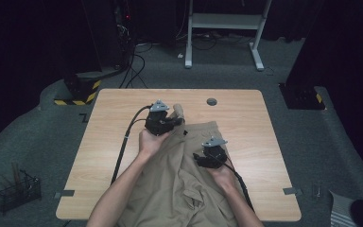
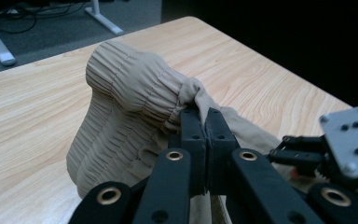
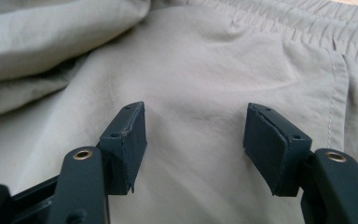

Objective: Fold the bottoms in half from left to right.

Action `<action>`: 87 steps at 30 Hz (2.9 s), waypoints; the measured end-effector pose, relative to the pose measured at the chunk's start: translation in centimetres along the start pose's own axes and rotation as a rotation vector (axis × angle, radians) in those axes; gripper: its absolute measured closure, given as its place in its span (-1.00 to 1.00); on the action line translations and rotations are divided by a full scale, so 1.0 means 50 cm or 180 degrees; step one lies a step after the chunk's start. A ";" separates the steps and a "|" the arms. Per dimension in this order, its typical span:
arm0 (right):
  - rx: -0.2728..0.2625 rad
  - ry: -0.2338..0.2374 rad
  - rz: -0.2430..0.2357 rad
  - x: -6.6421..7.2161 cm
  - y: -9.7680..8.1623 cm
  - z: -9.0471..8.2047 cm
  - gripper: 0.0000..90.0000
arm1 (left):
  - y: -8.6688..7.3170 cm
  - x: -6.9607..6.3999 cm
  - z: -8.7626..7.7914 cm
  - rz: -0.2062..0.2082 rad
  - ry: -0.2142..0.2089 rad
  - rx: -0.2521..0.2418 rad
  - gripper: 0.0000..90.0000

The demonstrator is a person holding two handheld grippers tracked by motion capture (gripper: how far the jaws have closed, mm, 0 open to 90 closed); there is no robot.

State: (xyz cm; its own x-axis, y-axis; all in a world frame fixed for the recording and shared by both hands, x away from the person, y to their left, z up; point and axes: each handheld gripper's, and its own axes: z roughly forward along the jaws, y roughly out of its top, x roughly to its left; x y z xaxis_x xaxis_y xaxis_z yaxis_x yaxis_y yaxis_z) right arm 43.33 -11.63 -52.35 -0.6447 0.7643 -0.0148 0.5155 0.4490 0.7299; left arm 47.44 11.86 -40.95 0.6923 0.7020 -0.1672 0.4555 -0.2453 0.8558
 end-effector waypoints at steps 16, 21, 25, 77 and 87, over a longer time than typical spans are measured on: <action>-0.0013 0.0204 -0.0031 0.060 0.068 0.064 -0.11 | 0.009 0.008 0.030 0.0008 0.0082 0.0141 0.97; -0.0066 0.0059 -0.0056 0.027 0.038 -0.016 -0.09 | 0.004 0.000 0.044 0.0039 0.0064 0.0166 0.96; 0.0007 -0.0040 -0.0006 -0.009 0.001 -0.037 -0.10 | 0.002 -0.006 0.064 0.0025 0.0029 0.0178 0.96; -0.0011 -0.0108 0.0056 -0.001 -0.004 -0.005 -0.11 | -0.013 -0.069 0.222 0.0148 -0.0223 0.0519 0.00; -0.0008 -0.0110 0.0055 0.000 -0.004 -0.005 -0.12 | -0.044 -0.096 0.110 0.0206 -0.0228 0.0687 -0.16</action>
State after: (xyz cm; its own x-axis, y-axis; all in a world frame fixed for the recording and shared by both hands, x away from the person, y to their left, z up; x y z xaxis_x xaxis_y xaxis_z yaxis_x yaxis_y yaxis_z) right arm 43.10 -11.85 -52.33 -0.6158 0.7875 -0.0256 0.5250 0.4343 0.7320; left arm 46.19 5.33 -44.73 0.7584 0.6328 -0.1563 0.5126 -0.4311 0.7426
